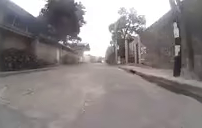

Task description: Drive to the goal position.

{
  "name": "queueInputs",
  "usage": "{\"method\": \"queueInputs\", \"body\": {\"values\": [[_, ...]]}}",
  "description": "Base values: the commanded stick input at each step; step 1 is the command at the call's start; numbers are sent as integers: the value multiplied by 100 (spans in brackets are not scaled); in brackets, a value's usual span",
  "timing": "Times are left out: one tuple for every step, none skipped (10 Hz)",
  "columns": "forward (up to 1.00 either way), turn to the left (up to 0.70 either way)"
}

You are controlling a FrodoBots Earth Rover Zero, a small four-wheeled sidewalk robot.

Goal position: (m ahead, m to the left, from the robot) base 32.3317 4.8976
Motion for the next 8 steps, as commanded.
{"method": "queueInputs", "body": {"values": [[100,0],[100,0],[100,-4],[100,-21],[100,-40],[100,-40],[100,-40],[100,-40]]}}
